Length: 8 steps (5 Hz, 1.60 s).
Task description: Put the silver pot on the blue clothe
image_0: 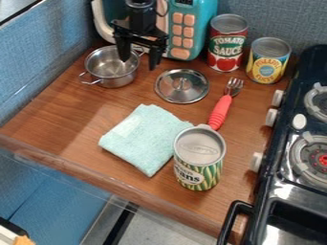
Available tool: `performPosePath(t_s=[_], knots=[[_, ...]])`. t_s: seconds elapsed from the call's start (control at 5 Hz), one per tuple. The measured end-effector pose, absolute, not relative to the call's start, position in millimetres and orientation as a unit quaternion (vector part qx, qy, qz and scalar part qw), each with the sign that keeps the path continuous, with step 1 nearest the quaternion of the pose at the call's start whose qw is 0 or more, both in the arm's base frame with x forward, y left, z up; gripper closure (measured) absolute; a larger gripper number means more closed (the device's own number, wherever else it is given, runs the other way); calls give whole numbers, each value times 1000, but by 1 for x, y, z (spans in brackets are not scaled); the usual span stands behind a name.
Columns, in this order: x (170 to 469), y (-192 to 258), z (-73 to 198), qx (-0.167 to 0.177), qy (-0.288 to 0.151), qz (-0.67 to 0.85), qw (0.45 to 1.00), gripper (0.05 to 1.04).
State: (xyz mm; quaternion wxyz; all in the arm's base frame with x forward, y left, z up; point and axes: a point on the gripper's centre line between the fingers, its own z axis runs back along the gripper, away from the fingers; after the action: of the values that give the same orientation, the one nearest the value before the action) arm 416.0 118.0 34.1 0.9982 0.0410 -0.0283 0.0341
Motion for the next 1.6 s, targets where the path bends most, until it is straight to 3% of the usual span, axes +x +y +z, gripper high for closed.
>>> performPosePath(t_s=[0.2,0.4,0.8,1.0,1.2,1.6], knots=[[415,120,31,42,-23,35,998,84],[413,124,18,36,-10,41,998,151],[413,123,2,29,7,41,999,720],[414,124,2,30,4,44,999,939],[413,123,3,29,1,40,999,996],[377,105,64,35,-44,48,997,1009]])
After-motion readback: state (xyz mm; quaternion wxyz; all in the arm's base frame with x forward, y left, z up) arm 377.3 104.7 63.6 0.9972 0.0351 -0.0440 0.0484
